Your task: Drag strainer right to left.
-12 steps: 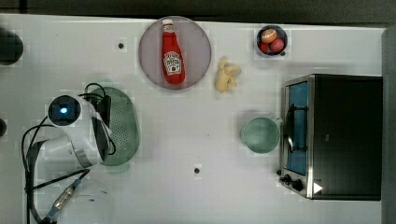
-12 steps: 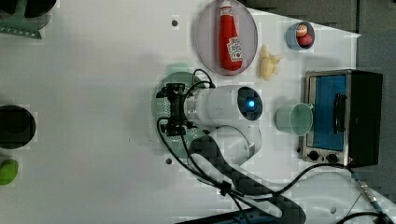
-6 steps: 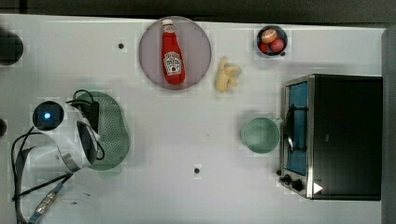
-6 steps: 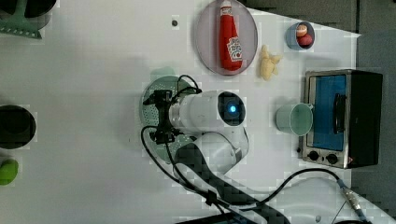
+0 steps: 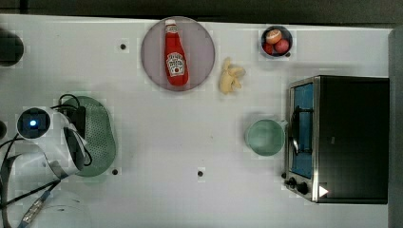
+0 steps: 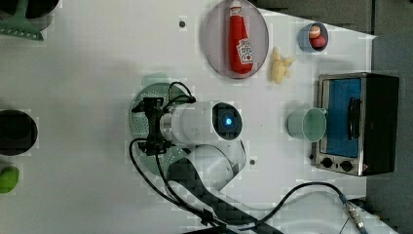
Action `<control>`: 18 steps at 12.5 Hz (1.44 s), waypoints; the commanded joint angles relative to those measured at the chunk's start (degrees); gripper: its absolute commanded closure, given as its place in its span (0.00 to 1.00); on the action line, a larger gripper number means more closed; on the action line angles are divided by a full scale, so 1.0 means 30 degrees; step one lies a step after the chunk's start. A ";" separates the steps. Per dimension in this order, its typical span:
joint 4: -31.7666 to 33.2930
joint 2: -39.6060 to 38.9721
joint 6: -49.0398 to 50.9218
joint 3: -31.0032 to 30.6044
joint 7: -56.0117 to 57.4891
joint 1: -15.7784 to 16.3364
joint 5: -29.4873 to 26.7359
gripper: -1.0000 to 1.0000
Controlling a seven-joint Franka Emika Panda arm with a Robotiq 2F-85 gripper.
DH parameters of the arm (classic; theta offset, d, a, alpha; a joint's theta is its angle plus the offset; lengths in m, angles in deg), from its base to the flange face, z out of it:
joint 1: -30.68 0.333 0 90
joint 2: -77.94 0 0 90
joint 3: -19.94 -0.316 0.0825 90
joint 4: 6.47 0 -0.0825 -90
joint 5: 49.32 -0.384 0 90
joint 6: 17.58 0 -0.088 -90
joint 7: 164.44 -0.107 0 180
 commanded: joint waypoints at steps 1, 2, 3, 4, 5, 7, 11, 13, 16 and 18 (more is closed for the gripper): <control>-0.0384 0.0601 0.0618 0.0214 -0.0570 0.0237 0.0687 0.00; -0.0236 0.1172 0.0895 0.0664 0.0570 0.0238 0.1416 0.00; -0.0036 0.1955 0.1406 0.1212 0.2069 0.0229 0.2061 0.00; 0.0123 0.2880 0.2167 0.1850 0.3423 0.0175 0.2233 0.00; 0.0208 0.3896 0.3107 0.2572 0.4686 0.0134 0.2233 0.00; 0.0173 0.6113 0.5230 0.4263 0.7876 -0.0002 0.2235 0.00; 0.0151 1.0561 0.9831 0.8642 1.5391 -0.0451 0.2594 0.00; 0.0155 1.2424 1.1934 1.1031 1.8367 -0.0752 0.3140 0.00; 0.0152 1.4563 1.4187 1.4138 2.3176 -0.1078 0.5001 0.00; 0.0151 1.5513 1.4933 1.5156 2.4663 -0.1085 0.5752 0.00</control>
